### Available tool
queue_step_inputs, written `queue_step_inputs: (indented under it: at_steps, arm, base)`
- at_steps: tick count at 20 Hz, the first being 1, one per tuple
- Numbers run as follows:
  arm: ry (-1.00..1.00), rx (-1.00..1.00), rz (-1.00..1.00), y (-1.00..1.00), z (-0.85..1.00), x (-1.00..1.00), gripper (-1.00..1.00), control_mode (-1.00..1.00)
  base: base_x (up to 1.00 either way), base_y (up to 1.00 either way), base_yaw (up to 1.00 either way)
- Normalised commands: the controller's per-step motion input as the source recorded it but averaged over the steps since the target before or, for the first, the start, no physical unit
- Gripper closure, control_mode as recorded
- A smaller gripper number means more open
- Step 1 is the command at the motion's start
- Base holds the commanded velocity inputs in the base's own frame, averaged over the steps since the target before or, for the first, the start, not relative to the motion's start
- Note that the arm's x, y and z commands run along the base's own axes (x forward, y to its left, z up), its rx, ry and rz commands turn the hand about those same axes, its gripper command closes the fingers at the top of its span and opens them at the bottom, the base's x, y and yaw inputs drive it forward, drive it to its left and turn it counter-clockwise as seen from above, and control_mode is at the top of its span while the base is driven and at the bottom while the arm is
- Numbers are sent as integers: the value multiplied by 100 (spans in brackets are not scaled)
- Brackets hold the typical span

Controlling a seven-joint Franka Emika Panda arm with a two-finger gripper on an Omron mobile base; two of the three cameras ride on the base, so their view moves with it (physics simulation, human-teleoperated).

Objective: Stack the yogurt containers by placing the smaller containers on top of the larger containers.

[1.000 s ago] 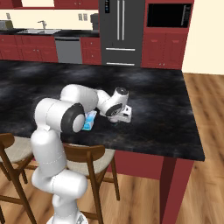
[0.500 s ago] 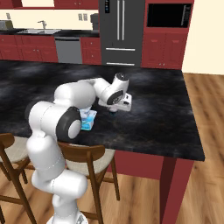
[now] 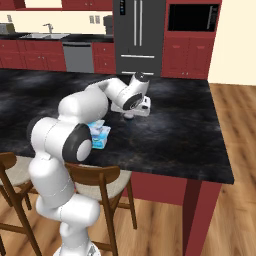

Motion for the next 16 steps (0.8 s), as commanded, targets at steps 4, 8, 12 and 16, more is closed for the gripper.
queue_step_inputs:
  at_steps: [4,8,12,16]
  arm:
    - [-2,2,12,24,55,0,100,-100]
    - [-10,0,13,25,39,-15,100,-100]
    - [-22,-2,9,33,19,-41,100,-100]
    - [-22,-3,8,39,13,-50,100,-100]
  base:
    - [0,0,0]
    - [0,0,0]
    - [0,0,0]
    - [0,0,0]
